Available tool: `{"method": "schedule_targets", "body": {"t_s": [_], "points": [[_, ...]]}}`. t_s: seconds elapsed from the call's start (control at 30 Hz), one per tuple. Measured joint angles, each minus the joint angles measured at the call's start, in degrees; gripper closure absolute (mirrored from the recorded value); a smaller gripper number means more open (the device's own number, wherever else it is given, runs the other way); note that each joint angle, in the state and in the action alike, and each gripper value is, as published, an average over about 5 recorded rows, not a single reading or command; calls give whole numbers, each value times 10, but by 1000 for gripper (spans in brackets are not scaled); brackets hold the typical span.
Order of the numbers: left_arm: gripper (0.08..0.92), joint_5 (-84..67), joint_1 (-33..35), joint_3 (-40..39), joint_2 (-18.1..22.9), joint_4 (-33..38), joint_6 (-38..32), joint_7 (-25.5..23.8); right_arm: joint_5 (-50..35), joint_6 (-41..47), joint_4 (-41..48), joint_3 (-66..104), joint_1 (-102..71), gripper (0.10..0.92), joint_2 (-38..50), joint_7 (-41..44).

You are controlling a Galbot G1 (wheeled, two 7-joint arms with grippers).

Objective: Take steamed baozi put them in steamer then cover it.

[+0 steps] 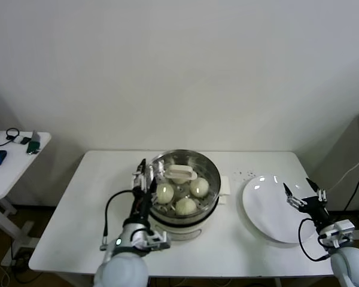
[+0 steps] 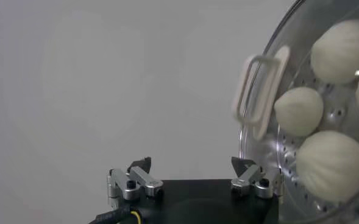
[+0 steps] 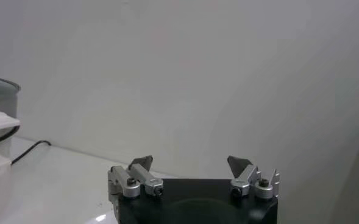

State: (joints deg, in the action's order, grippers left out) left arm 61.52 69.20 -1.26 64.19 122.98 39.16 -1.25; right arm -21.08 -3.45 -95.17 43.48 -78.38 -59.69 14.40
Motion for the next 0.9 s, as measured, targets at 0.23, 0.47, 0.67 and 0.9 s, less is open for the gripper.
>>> {"method": "schedule_targets", "body": {"t_s": [0.23, 0.47, 0.67, 0.9], "points": [[177, -165, 63, 111, -21, 5, -146, 78, -4, -2, -13, -12, 0, 203, 4, 0], [177, -368, 131, 237, -7, -12, -305, 84, -3, -7, -29, -26, -7, 203, 4, 1], [177, -524, 184, 317, 19, -35, -410, 57, -1, -12, -44, -33, -15, 203, 3, 5], [177, -626, 233, 365, 60, -45, -468, 42, 1, -25, -60, -37, -30, 203, -5, 9]]}}
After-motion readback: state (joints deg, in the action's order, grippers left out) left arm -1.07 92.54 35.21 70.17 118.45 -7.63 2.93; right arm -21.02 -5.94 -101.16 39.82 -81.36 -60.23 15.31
